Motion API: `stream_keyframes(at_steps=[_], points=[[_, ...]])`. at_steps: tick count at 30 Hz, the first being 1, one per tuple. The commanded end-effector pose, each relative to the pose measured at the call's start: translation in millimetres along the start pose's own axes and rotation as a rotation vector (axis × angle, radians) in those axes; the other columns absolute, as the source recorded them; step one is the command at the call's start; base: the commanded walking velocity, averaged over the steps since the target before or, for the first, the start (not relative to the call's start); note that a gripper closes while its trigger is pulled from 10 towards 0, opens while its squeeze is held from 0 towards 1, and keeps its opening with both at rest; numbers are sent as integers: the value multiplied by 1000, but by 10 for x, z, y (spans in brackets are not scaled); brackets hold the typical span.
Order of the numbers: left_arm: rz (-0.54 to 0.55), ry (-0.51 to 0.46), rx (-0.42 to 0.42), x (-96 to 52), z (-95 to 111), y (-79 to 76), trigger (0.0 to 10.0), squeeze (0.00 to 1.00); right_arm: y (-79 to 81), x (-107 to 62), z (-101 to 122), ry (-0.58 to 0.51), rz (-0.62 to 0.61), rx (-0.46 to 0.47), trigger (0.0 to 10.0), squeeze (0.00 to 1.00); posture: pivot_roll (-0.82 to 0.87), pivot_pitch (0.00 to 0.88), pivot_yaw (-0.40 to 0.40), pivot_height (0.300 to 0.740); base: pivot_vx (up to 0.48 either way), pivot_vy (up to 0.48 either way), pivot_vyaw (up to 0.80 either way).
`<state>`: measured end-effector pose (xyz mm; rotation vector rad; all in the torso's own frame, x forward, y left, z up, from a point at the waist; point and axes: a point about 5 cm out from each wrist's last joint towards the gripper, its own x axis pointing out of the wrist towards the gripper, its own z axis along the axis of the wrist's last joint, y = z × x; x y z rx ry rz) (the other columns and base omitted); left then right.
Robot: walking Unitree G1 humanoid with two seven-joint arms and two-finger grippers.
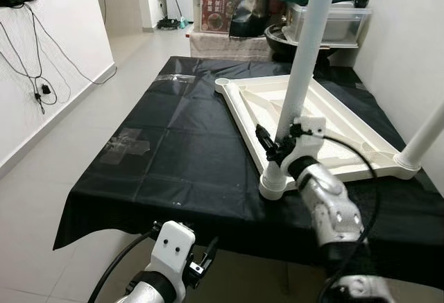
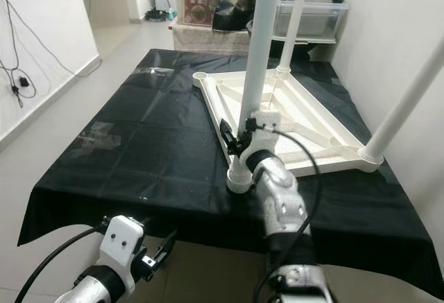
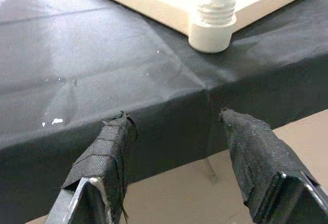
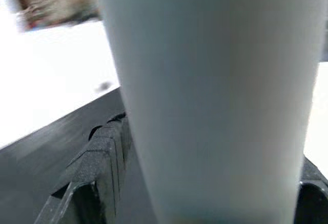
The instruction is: Building children table
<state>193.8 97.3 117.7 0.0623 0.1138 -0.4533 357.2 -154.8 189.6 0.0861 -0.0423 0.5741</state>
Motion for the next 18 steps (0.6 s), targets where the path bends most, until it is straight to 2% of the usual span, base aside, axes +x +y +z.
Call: stream_keyframes(at_steps=[1, 2, 4, 5, 6, 7, 8, 9, 11, 13, 14, 15, 18], points=[[2, 13, -3, -4, -42, 16, 10000, 0, 144, 78, -81, 82, 245, 35, 10000, 0, 131, 10, -39, 740, 0, 0, 0], [2, 13, -3, -4, -42, 16, 10000, 0, 144, 78, -81, 82, 245, 35, 10000, 0, 131, 10, -39, 740, 0, 0, 0], [0, 9, -1, -6, -39, 18, 10000, 0, 211, 119, -40, 118, 430, 32, 10000, 0, 142, 10, -46, 740, 0, 0, 0], [0, 9, -1, -6, -39, 18, 10000, 0, 211, 119, -40, 118, 430, 32, 10000, 0, 142, 10, -46, 740, 0, 0, 0], [1, 8, 0, -6, -38, 20, 10000, 0, 290, 158, 1, 127, 547, 22, 10000, 0, 142, 10, -46, 740, 0, 0, 0], [1, 8, 0, -6, -38, 20, 10000, 0, 290, 158, 1, 127, 547, 22, 10000, 0, 142, 10, -46, 740, 0, 0, 0], [1, 7, 0, -5, -39, 19, 10000, 0, 331, 180, 27, 131, 632, 17, 10000, 0, 149, 11, -49, 740, 0, 0, 0], [1, 7, 0, -5, -39, 19, 10000, 0, 331, 180, 27, 131, 632, 17, 10000, 0, 149, 11, -49, 740, 0, 0, 0], [4, 0, -6, -10, -32, 19, 10000, 0, 460, 288, 118, 95, 758, 43, 10000, 0, 157, 12, -55, 740, 0, 0, 0], [2, -11, -16, -15, -17, 17, 10000, 0, 506, 330, 129, 88, 789, 55, 10000, 0, 157, 17, -54, 740, 0, 0, 0], [-1, -38, -25, -22, 24, 11, 10000, 0, 564, 360, 116, 83, 812, 65, 4706, 0, 159, 17, -57, 740, 0, 0, 0], [-4, -58, -30, -26, 52, 6, 10000, 0, 595, 371, 99, 83, 823, 69, 0, 0, 159, 17, -57, 740, 0, 0, 0], [13, -89, -12, -38, 100, 10, 10000, 0, 610, 400, 33, 98, 776, 53, 0, 0, 159, 20, -57, 740, 0, 0, 0]])
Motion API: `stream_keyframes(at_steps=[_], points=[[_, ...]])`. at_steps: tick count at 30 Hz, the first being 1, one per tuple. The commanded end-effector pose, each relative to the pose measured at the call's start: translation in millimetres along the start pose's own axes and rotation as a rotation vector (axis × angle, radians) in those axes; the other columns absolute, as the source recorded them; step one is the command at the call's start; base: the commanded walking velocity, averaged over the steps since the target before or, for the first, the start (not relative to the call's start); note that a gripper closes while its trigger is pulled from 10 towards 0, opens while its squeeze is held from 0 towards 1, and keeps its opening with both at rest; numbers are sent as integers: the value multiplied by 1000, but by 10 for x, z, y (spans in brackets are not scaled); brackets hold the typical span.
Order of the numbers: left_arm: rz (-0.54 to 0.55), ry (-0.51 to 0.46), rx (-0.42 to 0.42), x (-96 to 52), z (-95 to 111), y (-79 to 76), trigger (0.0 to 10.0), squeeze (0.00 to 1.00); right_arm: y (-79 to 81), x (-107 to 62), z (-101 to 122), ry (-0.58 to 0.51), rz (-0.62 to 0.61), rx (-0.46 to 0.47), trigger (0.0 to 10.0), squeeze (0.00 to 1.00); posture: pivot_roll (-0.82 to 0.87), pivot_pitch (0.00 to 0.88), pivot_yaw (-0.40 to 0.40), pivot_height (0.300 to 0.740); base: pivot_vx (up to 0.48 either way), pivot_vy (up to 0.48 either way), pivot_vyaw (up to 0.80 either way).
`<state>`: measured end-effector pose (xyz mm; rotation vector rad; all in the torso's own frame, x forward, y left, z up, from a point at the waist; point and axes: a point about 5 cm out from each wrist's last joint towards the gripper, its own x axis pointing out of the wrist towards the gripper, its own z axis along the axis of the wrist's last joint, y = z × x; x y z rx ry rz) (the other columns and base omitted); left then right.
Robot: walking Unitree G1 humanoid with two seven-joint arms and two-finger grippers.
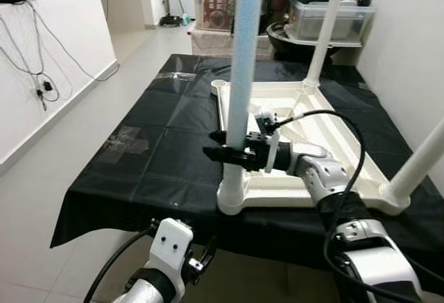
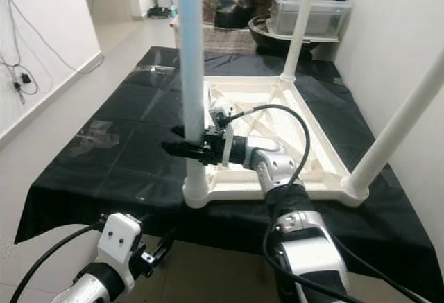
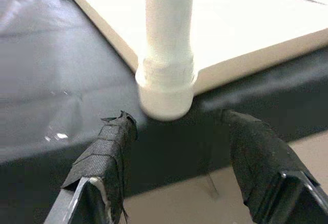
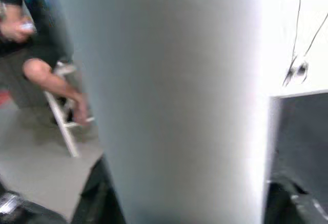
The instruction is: Building children table
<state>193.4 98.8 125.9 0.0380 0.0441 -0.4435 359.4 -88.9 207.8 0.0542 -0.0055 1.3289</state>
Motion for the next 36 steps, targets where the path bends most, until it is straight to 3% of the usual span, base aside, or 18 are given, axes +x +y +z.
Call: stream_keyframes(at_steps=[1, 4, 9, 10, 11, 14, 16, 18, 21, 24, 26, 27, 28, 29, 30, 34, 35, 36], points=[[63, -77, 42, -34, 113, 26, 10000, 0, -9, 48, -228, 63, -100, 26, 0, 0, 156, 20, -62, 740, 0, 0, 0], [96, -105, 61, -44, 155, 44, 10000, 0, -27, 25, -297, 89, -158, 12, 0, 0, 156, 20, -62, 740, 0, 0, 0], [151, -160, 82, -58, 225, 77, 10000, 0, -197, -360, -561, 123, -665, 40, 0, 0, 140, 8, -60, 740, 0, 0, 0], [151, -160, 82, -58, 225, 77, 10000, 0, -197, -360, -561, 123, -665, 40, 0, 0, 140, 8, -60, 740, 0, 0, 0], [144, -151, 83, -51, 197, 67, 10000, 0, -223, -512, -608, 133, -921, 55, 0, 0, 128, 3, -54, 740, 0, 0, 0], [142, -150, 86, -49, 191, 64, 10000, 0, -224, -550, -614, 137, -991, 46, 0, 0, 128, 3, -54, 740, 0, 0, 0], [145, -148, 93, -41, 176, 65, 10000, 0, -163, -699, -663, 134, -1351, 101, 0, 0, 125, 0, -55, 740, 0, 0, 0], [159, -142, 86, -37, 155, 79, 10000, 0, 0, -724, -712, 127, -1589, 158, 0, 0, 129, 0, -56, 740, 0, 0, 0], [164, -141, 86, -38, 150, 82, 10000, 0, 75, -654, -733, 109, -1638, 190, 0, 0, 132, 0, -57, 740, 0, 0, 0], [171, -138, 90, -40, 146, 84, 10000, 0, 165, -468, -769, 79, -1664, 239, 0, 0, 136, 0, -58, 740, 0, 0, 0], [173, -133, 89, -45, 138, 82, 10000, 0, 191, -256, -771, 25, -1631, 262, 0, 0, 136, 0, -61, 740, 0, 0, 0], [173, -133, 89, -45, 138, 82, 10000, 0, 191, -256, -771, 25, -1631, 262, 0, 0, 136, 0, -61, 740, 0, 0, 0], [175, -130, 85, -47, 133, 81, 10000, 0, 179, -146, -746, -12, -1566, 255, 10000, 0, 136, 0, -61, 740, 0, 0, 0], [175, -130, 85, -47, 133, 81, 10000, 0, 179, -146, -746, -12, -1566, 255, 10000, 0, 136, 0, -61, 740, 0, 0, 0], [176, -126, 82, -48, 127, 80, 10000, 0, 174, -49, -712, -51, -1484, 238, 10000, 1000, 133, 0, -60, 740, 0, 0, 0], [175, -122, 79, -48, 120, 76, 10000, 0, 150, 17, -669, -79, -1358, 165, 10000, 1000, 130, 0, -61, 740, 0, 0, 0], [174, -121, 78, -49, 118, 71, 10000, 0, 130, -10, -652, -71, -1330, 113, 10000, 937, 128, 0, -62, 740, 0, 0, 0], [171, -119, 78, -49, 115, 63, 10000, 0, 95, -38, -643, -76, -1273, 89, 10000, 0, 128, 0, -61, 740, 0, 0, 0]])
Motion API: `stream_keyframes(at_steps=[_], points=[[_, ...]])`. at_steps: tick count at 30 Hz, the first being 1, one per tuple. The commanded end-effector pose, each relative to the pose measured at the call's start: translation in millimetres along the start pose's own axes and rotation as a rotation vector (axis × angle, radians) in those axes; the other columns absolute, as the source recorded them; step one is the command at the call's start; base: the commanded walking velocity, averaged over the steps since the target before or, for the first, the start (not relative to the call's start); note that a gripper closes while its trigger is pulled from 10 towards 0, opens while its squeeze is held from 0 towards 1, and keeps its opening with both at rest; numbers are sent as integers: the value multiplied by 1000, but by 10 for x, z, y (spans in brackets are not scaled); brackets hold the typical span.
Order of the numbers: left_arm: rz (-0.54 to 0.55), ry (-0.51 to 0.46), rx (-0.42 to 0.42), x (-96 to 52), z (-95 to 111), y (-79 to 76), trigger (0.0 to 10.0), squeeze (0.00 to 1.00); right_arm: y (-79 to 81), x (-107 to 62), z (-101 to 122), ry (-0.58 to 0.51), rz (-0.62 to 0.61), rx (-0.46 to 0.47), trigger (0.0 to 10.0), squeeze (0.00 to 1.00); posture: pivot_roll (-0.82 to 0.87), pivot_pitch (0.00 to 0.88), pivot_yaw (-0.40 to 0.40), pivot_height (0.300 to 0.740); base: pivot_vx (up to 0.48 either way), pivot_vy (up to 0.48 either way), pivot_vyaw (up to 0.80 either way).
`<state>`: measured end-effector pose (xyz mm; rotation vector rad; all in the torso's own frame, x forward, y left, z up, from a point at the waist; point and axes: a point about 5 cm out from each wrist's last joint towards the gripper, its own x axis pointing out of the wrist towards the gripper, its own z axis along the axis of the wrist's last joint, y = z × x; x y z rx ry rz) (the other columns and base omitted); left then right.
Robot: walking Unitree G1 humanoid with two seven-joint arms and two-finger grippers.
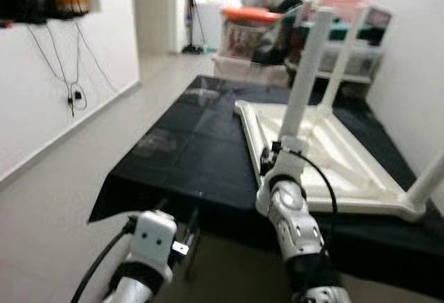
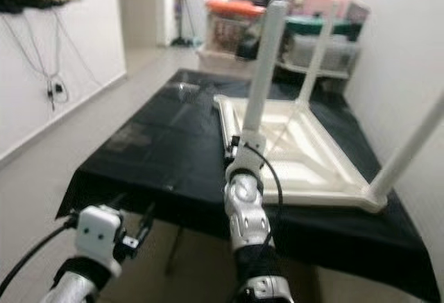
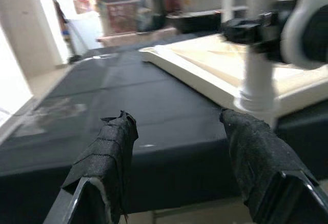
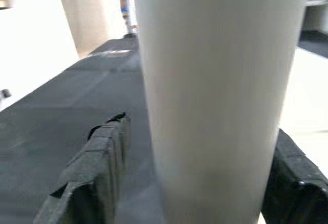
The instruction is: Building children table
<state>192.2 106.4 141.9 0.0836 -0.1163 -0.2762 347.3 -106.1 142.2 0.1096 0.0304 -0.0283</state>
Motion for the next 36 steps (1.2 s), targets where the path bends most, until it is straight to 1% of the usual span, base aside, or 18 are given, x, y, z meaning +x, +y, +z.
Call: stream_keyframes(at_steps=[1, 4, 7, 8, 11, 12, 14, 21, 22, 23, 24, 25, 28, 31, 33, 34, 35, 36], points=[[-3, 24, 4, -5, -43, -14, 10000, 0, 167, 3, 10, -9, 108, 35, 10000, 0, 128, 0, -61, 740, 0, 0, 0], [-5, 23, 3, -4, -40, -19, 10000, 0, 127, 30, 22, -8, 153, 34, 10000, 0, 128, 0, -62, 740, 0, 0, 0], [-17, 20, 0, 2, -31, -39, 10000, 0, 83, 128, 40, 30, 478, 30, 10000, 0, 125, 7, -62, 740, 0, 0, 0], [-17, 20, 0, 2, -31, -39, 10000, 0, 83, 128, 40, 30, 478, 30, 10000, 0, 125, 7, -62, 740, 0, 0, 0], [-32, 17, -4, 6, -22, -59, 10000, 0, 78, 172, 30, 90, 731, -58, 10000, 0, 127, 10, -62, 740, 0, 0, 0], [-32, 17, -4, 6, -22, -59, 10000, 0, 78, 172, 30, 90, 731, -58, 10000, 0, 127, 10, -62, 740, 0, 0, 0], [-36, 15, -4, 6, -17, -67, 10000, 0, 180, 156, 55, 157, 944, -34, 10000, 0, 141, 14, -67, 740, 0, 0, 0], [-45, 10, -10, 5, 1, -83, 10000, 0, 306, 91, 71, 202, 1173, -66, 10000, 0, 152, 18, -75, 740, 0, 0, 0], [-49, 6, -14, 5, 12, -90, 10000, 0, 339, 80, 79, 213, 1225, -62, 8667, 0, 155, 17, -77, 740, 0, 0, 0], [-53, 2, -16, 4, 23, -96, 10000, 0, 374, 80, 116, 200, 1253, -39, 667, 0, 155, 17, -78, 740, 0, 0, 0], [-53, 2, -16, 4, 23, -96, 10000, 0, 374, 80, 116, 200, 1253, -39, 667, 0, 155, 17, -78, 740, 0, 0, 0], [-57, 1, -18, 5, 26, -101, 10000, 0, 393, 81, 150, 184, 1272, -14, 0, 0, 151, 16, -74, 740, 0, 0, 0], [-59, 2, -20, 9, 23, -104, 10000, 0, 396, 113, 170, 161, 1215, -11, 0, 0, 145, 14, -72, 740, 0, 0, 0], [-63, 4, -19, 22, 10, -107, 10000, 0, 234, 330, 224, 71, 747, -56, 0, 0, 139, 12, -73, 740, 0, 0, 0], [-63, 5, -18, 24, 8, -107, 10000, 0, 189, 360, 233, 60, 673, -52, 0, 0, 139, 12, -73, 740, 0, 0, 0], [-63, 5, -18, 26, 6, -105, 10000, 0, 112, 398, 236, 63, 540, -18, 0, 0, 134, 14, -70, 740, 0, 0, 0], [-63, 6, -16, 29, 4, -102, 10000, 0, 0, 420, 252, 41, 339, -46, 0, 0, 135, 13, -70, 740, 0, 0, 0], [-63, 6, -16, 29, 4, -102, 10000, 0, 0, 420, 252, 41, 339, -46, 0, 0, 135, 13, -70, 740, 0, 0, 0]])
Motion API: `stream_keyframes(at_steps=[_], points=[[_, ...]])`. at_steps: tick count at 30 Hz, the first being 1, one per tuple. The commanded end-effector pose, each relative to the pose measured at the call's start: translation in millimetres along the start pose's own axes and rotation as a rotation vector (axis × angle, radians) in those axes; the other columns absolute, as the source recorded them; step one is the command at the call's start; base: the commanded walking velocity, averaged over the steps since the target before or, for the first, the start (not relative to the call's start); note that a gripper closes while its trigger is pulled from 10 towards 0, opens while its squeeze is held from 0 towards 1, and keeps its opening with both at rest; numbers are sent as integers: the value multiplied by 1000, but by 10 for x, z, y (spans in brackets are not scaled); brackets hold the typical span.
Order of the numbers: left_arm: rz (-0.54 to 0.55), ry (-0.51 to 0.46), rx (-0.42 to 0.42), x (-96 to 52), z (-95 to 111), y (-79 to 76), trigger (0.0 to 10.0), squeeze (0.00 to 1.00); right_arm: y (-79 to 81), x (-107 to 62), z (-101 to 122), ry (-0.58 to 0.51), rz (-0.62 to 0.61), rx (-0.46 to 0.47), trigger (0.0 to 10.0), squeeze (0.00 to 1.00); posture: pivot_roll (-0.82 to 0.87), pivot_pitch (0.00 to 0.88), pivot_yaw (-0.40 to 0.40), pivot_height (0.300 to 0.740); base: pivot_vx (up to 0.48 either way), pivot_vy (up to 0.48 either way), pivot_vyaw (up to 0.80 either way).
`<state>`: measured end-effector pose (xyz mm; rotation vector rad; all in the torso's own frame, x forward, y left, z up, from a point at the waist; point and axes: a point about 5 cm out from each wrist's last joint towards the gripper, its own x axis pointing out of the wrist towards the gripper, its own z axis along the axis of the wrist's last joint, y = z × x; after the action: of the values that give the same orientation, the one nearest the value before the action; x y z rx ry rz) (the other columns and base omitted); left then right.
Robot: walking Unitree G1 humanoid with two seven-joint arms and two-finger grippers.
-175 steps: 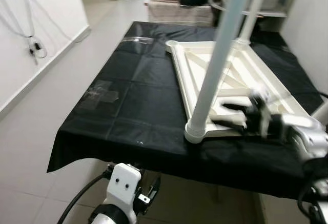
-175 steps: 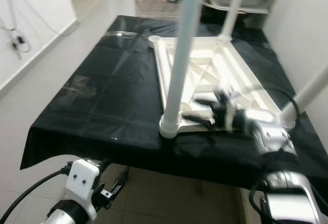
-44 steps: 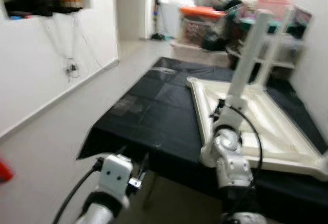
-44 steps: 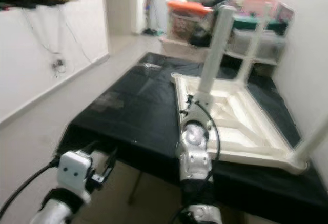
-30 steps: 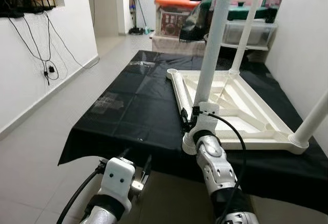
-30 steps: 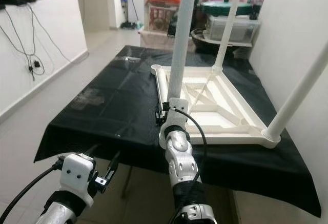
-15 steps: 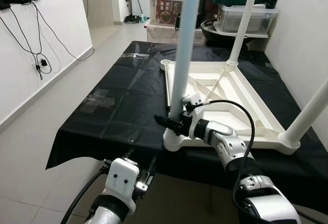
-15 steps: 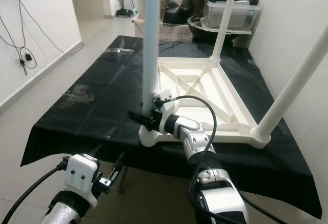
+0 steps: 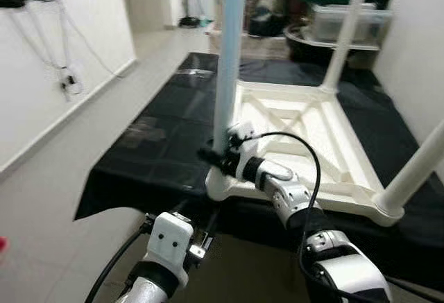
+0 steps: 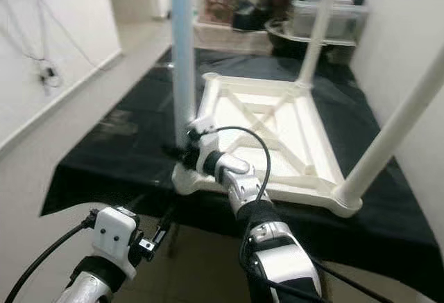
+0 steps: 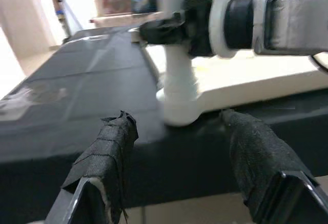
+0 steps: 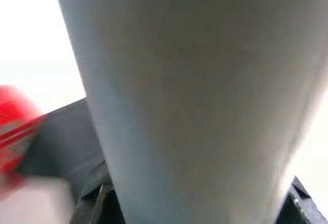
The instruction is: Building children table
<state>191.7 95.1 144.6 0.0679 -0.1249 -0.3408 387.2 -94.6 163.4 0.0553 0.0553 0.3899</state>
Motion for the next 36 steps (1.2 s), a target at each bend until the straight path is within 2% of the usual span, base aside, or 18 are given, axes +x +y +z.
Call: stream_keyframes(at_steps=[1, 3, 4, 10, 12, 13, 14, 15, 19, 20, 21, 23, 24, 25, 26, 28, 34, 36], points=[[1, 21, 4, 2, -34, 11, 10000, 0, -293, -162, 39, -40, -416, 5, 0, 0, 135, 15, -70, 740, 0, 0, 0], [1, 21, 4, 2, -34, 11, 10000, 0, -293, -162, 39, -40, -416, 5, 0, 0, 135, 15, -70, 740, 0, 0, 0], [2, 23, 6, -1, -35, 13, 10000, 0, -292, -343, 13, -60, -653, 46, 0, 0, 138, 15, -74, 740, 0, 0, 0], [4, 23, 11, -4, -32, 14, 10000, 0, -42, -381, 16, -71, -684, 123, 0, 0, 144, 16, -75, 740, 0, 0, 0], [4, 23, 11, -4, -32, 14, 10000, 0, -42, -381, 16, -71, -684, 123, 0, 0, 144, 16, -75, 740, 0, 0, 0], [5, 24, 11, -5, -31, 14, 10000, 0, 88, -318, 36, -89, -620, 133, 2902, 0, 142, 16, -74, 740, 0, 0, 0], [5, 24, 11, -5, -31, 14, 10000, 0, 88, -318, 36, -89, -620, 133, 2902, 0, 142, 16, -74, 740, 0, 0, 0], [3, 25, 11, -5, -33, 12, 10000, 0, 211, -249, 56, -122, -514, 128, 10000, 1000, 142, 18, -76, 740, 0, 0, 0], [2, 28, 11, -5, -37, 8, 10000, 0, 338, -159, 63, -173, -362, 114, 10000, 1000, 141, 17, -76, 740, 0, 0, 0], [2, 29, 11, -7, -39, 7, 10000, 0, 344, -132, 61, -199, -263, 123, 10000, 0, 139, 16, -74, 740, 0, 0, 0], [2, 29, 11, -7, -39, 7, 10000, 0, 344, -132, 61, -199, -263, 123, 10000, 0, 139, 16, -74, 740, 0, 0, 0], [2, 30, 11, -5, -44, 9, 10000, 0, 278, -118, 65, -199, 2, 123, 10000, 0, 138, 11, -71, 740, 0, 0, 0], [2, 30, 11, -5, -44, 9, 10000, 0, 278, -118, 65, -199, 2, 123, 10000, 0, 138, 11, -71, 740, 0, 0, 0], [2, 30, 12, -5, -46, 10, 10000, 0, 259, -137, 50, -157, 166, 94, 10000, 0, 137, 10, -69, 740, 0, 0, 0], [2, 30, 12, -5, -46, 10, 10000, 0, 259, -137, 50, -157, 166, 94, 10000, 0, 137, 10, -69, 740, 0, 0, 0], [1, 30, 13, -4, -51, 10, 10000, 0, 224, -202, -6, -44, 417, 49, 10000, 0, 139, 4, -71, 740, 0, 0, 0], [-3, 27, 14, 3, -50, 6, 10000, 0, 239, -266, -24, 60, 679, 15, 10000, 0, 156, 0, -79, 740, 0, 0, 0], [-3, 23, 14, 5, -46, 5, 10000, 0, 354, -220, -14, 70, 806, -40, 10000, 0, 160, 0, -85, 740, 0, 0, 0]])
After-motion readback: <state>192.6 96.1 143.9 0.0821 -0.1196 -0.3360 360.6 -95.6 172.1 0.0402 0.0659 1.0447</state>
